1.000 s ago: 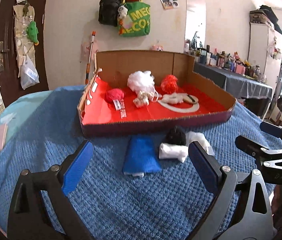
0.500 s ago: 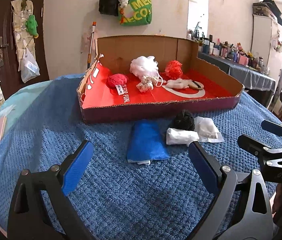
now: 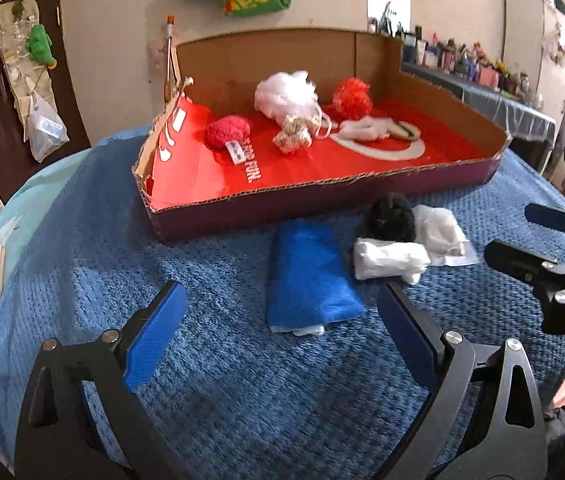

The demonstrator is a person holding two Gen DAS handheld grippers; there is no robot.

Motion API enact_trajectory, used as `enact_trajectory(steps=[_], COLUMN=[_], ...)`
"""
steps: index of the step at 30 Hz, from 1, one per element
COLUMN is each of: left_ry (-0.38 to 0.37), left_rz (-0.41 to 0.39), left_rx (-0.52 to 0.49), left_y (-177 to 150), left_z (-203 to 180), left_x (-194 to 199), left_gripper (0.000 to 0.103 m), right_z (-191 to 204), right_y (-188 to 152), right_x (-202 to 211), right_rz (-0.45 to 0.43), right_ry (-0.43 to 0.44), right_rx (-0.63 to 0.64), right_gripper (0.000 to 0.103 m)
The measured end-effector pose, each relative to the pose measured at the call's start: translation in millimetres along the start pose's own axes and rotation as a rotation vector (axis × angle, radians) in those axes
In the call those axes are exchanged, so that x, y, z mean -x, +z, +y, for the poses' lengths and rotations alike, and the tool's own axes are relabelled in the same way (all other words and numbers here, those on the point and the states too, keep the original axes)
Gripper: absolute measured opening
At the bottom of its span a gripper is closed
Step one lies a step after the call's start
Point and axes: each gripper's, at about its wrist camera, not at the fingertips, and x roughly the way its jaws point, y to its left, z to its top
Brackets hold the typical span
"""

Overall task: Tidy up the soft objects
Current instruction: 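Grasp the blue folded cloth with the left tool while the right tool grasps the white tissue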

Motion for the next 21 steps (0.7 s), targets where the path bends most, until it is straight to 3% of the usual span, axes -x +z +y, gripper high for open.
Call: enact_trajectory(steps=[13, 15, 18, 21], left_ry=[-0.028, -0.044, -0.077, -0.113], left_rz=[0.112, 0.125, 0.125, 0.133], left_rx=[-0.078, -0.072, -0.081, -0.087], left_y=[10.1, 11.3, 11.2, 11.3], left_z=[-3.6, -2.7, -4.6, -7.4], left_x=[-34.1, -38.0, -38.6, -40.8], left_gripper=[0.097, 0.097, 0.079, 0.071], right_z=[2.3, 2.5, 6.1, 12.8], right_y=[23.9, 26.2, 28.0, 28.5], right_x=[-44.3, -49.9, -55.3, -58.2], right_rz=[0.147, 0.164, 0.176, 0.181], right_ry=[0.108, 0.130, 0.155, 0.168], right_rx=[0.060, 0.064, 0.081, 0.112], right_gripper=[0.103, 0.099, 0.092, 0.083])
